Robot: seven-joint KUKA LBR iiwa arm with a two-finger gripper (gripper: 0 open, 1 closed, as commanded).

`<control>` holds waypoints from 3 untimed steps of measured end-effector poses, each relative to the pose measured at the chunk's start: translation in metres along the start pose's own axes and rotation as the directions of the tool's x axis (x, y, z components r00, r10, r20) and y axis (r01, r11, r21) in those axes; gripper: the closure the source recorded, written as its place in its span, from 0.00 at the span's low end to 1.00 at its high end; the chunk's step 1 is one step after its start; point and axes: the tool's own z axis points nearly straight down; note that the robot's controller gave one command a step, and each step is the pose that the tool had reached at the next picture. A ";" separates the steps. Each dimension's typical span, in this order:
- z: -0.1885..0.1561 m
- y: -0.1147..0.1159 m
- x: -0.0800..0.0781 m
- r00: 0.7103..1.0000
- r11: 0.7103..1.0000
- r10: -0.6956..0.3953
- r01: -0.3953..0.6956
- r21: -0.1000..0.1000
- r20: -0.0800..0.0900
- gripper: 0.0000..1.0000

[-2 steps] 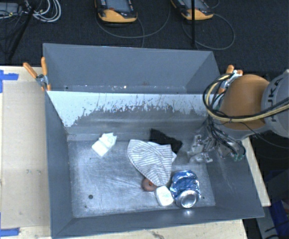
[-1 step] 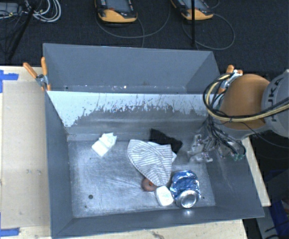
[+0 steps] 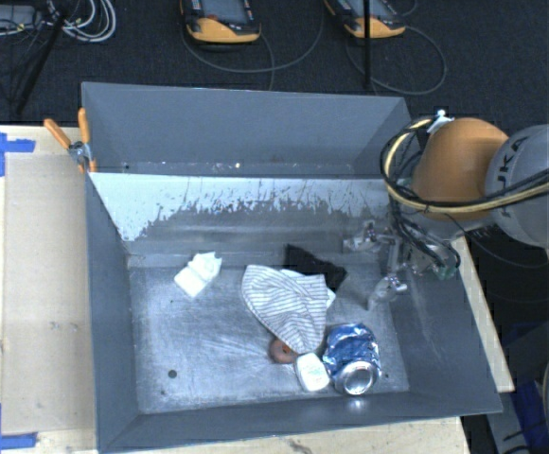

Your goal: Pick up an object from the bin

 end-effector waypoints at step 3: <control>-0.008 0.067 0.003 0.990 0.990 0.142 -0.142 -0.004 -0.013 0.00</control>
Offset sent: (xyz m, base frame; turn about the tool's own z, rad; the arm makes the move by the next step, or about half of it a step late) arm -0.0311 0.0666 0.0194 0.2105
